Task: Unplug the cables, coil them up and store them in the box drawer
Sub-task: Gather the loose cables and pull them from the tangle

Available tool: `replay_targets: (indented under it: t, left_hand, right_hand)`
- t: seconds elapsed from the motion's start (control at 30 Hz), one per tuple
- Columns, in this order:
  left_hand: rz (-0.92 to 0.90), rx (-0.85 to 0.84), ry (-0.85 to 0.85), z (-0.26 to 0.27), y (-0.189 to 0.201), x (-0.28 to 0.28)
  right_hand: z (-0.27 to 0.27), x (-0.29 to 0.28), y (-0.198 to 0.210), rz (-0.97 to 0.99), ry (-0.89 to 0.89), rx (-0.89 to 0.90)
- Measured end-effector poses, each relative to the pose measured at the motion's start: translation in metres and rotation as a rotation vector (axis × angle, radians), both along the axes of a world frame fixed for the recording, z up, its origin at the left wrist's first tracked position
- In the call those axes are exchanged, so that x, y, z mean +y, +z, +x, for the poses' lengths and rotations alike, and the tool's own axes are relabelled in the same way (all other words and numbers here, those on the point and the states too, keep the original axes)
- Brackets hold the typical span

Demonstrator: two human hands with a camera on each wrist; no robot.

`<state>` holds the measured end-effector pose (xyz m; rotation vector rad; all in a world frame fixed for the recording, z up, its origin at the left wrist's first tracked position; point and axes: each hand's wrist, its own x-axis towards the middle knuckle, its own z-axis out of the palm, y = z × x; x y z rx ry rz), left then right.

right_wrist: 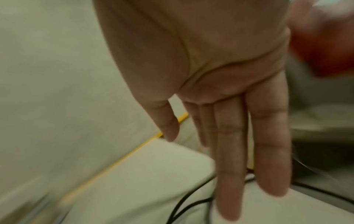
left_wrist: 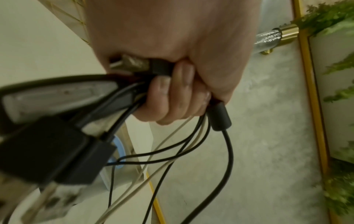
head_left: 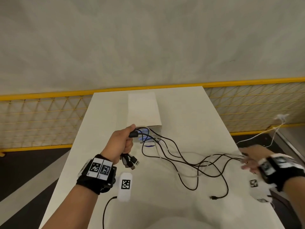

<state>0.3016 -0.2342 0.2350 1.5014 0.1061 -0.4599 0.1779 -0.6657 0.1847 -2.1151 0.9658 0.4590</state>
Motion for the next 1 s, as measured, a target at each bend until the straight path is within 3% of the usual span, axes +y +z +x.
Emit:
replay_targets:
  t: [0.07, 0.13, 0.23, 0.33, 0.5, 0.6, 0.73, 0.8, 0.87, 0.93, 1.0]
  left_hand:
    - [0.031, -0.028, -0.036, -0.002, 0.005, -0.003]
    - [0.067, -0.066, -0.096, -0.006, 0.01, -0.006]
    - [0.141, -0.152, -0.212, -0.013, 0.019, -0.013]
    - [0.239, -0.246, -0.279, -0.018, 0.025, -0.018]
    - [0.211, -0.309, -0.217, -0.016, 0.034, -0.015]
    - [0.168, -0.284, -0.162, -0.009, 0.032, -0.005]
    - [0.339, -0.327, -0.275, -0.011, 0.021, 0.005]
    - [0.393, -0.321, -0.335, -0.017, 0.014, 0.01]
    - [0.433, -0.327, -0.38, -0.021, 0.013, 0.01]
    - [0.443, -0.348, -0.385, -0.023, 0.018, 0.005]
    - [0.446, -0.377, -0.377, -0.023, 0.024, -0.002]
  right_hand:
    - [0.037, 0.065, 0.013, 0.022, 0.164, -0.105]
    - [0.064, 0.125, 0.036, 0.075, 0.488, -0.345]
    - [0.082, 0.198, 0.07, 0.337, 0.795, -0.587]
    - [0.097, 0.239, 0.086, 0.535, 0.963, -0.549]
    - [0.09, 0.213, 0.059, 0.568, 0.955, -0.285]
    - [0.076, 0.169, 0.039, 0.552, 0.801, -0.251]
    - [0.064, 0.1, 0.074, 0.544, 0.605, -0.3]
    - [0.061, 0.068, 0.109, 0.412, 0.572, -0.318]
    - [0.059, 0.05, 0.125, 0.073, 0.651, -0.3]
    - [0.055, 0.054, 0.112, -0.304, 0.795, -0.144]
    - [0.042, 0.065, 0.078, -0.399, 0.886, 0.014]
